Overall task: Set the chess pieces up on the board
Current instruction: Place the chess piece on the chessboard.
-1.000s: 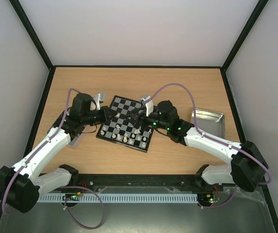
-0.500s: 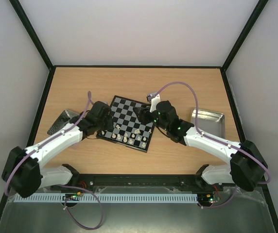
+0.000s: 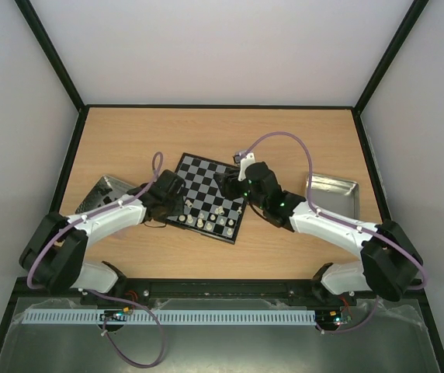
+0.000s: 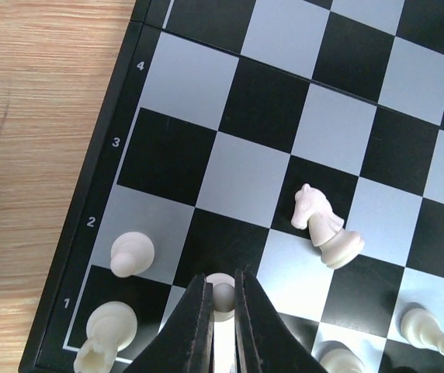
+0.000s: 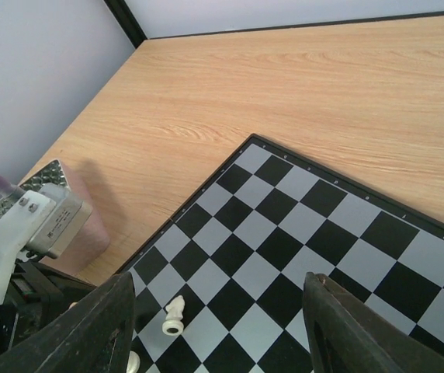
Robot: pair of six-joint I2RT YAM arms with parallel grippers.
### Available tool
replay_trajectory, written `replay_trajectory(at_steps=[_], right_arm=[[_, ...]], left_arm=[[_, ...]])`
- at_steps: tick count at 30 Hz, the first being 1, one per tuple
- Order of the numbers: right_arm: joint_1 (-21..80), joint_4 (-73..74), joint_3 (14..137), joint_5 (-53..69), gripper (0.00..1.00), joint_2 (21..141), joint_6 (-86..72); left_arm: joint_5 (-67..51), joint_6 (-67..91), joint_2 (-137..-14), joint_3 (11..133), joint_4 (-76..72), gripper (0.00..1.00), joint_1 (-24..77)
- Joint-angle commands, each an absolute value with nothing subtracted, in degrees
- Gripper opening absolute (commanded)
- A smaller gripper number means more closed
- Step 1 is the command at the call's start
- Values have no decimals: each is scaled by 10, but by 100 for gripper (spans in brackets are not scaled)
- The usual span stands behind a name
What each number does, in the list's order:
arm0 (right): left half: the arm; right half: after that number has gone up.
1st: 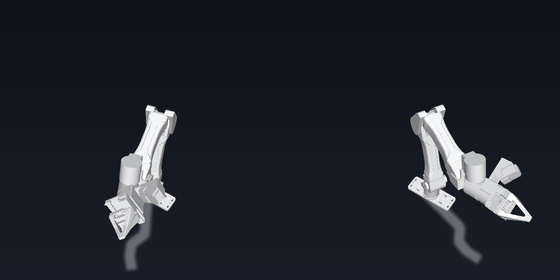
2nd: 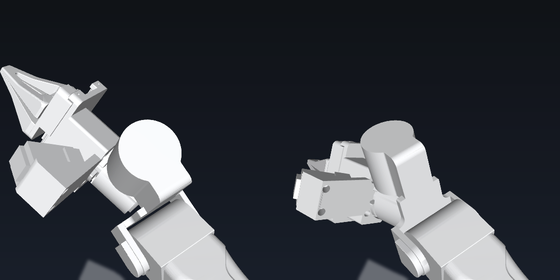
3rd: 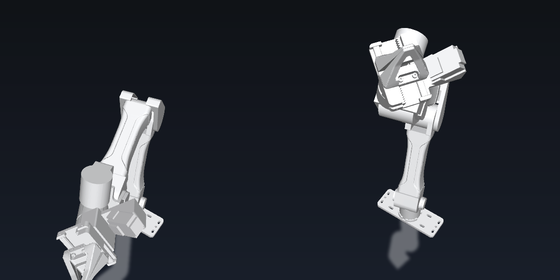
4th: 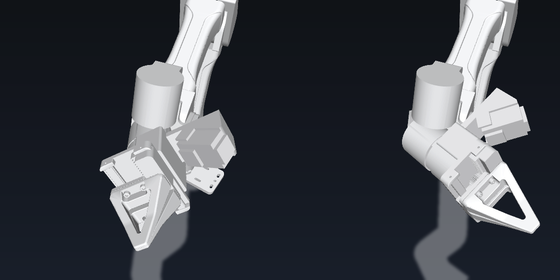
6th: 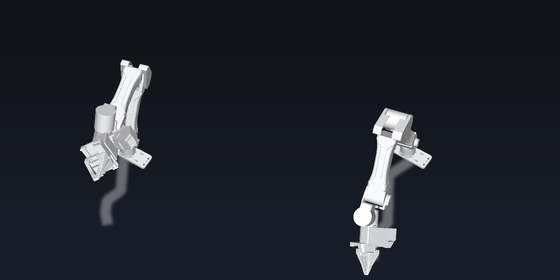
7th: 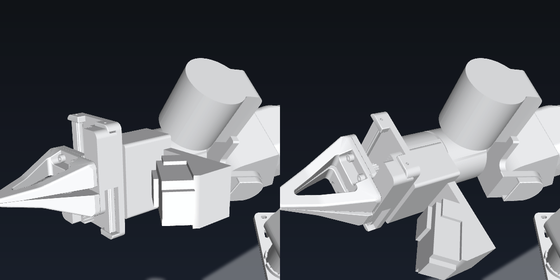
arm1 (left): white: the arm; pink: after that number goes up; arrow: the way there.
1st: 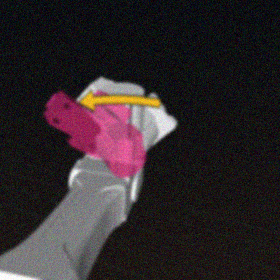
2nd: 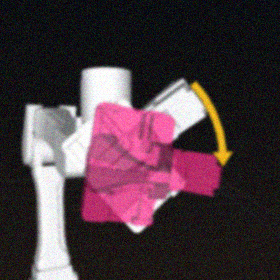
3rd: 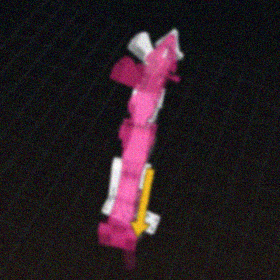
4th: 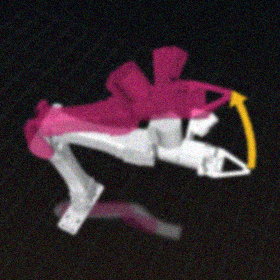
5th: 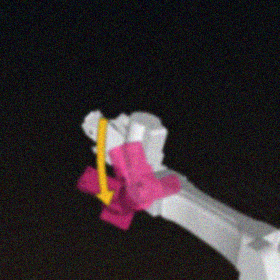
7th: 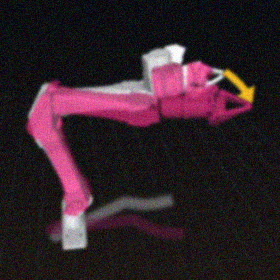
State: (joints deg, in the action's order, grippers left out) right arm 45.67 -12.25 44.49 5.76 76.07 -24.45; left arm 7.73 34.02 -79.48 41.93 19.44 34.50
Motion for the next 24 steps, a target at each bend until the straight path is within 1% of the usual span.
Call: replay_trajectory(at_steps=[1,10,21,24], right_arm=[[456,-120,450,49,58,771,-250],[457,-113,457,50,59,777,-251],[456,-107,461,53,59,776,-254],[456,-102,465,57,59,775,-256]], left_arm=[[85,328,-809,418,167,4,347],[92,328,-838,424,163,6,347],[81,326,-832,430,175,20,348],[74,326,-821,437,181,23,348]])
